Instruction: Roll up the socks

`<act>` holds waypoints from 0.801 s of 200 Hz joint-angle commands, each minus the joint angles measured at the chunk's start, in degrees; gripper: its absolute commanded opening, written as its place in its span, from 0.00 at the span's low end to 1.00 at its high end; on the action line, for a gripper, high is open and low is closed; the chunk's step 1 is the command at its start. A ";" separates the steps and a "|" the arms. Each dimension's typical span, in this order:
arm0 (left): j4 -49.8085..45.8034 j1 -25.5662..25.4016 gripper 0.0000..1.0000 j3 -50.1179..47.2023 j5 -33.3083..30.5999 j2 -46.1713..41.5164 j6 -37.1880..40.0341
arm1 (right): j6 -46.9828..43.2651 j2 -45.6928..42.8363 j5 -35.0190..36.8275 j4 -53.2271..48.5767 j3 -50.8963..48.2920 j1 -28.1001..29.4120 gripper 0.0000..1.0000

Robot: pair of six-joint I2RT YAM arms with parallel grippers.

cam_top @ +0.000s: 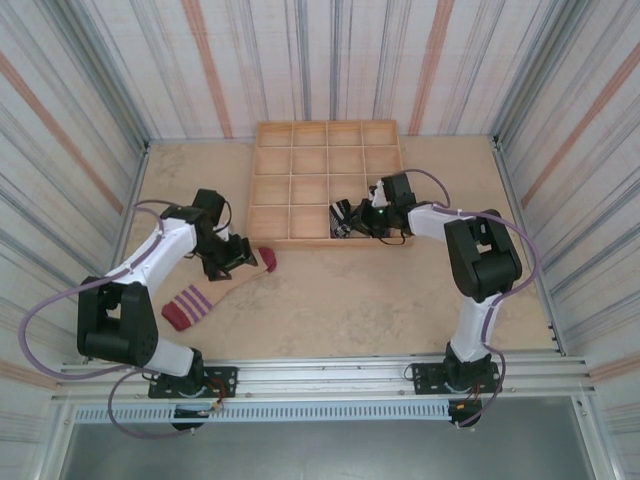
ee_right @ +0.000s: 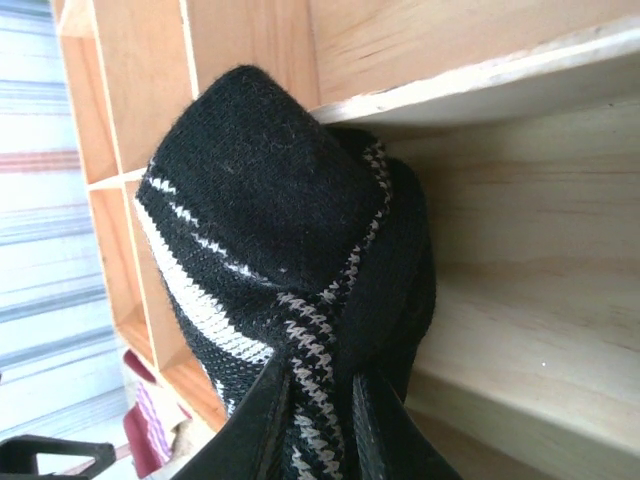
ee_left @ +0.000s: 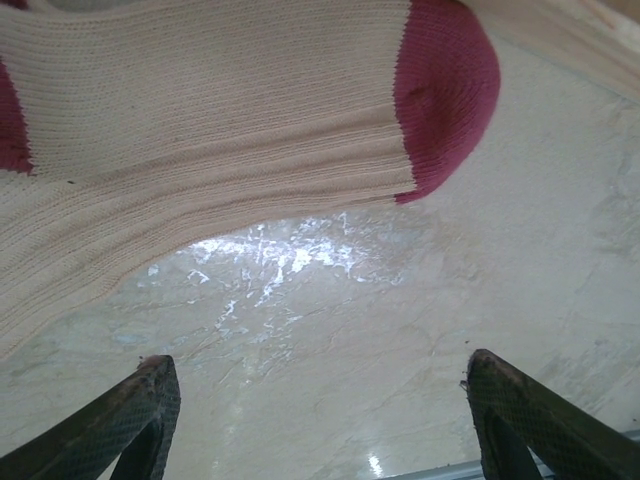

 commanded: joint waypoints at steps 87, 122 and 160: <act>1.38 0.01 0.73 -2.98 -5.20 3.46 0.54 | -5.60 6.76 5.79 -12.86 4.47 2.57 0.00; 2.00 0.02 0.72 -2.84 -7.84 4.56 0.82 | -10.12 5.71 11.38 -17.22 5.62 3.62 0.20; 2.26 0.08 0.71 -1.35 -10.42 5.43 0.99 | -11.57 3.84 9.81 -16.90 5.85 3.54 0.48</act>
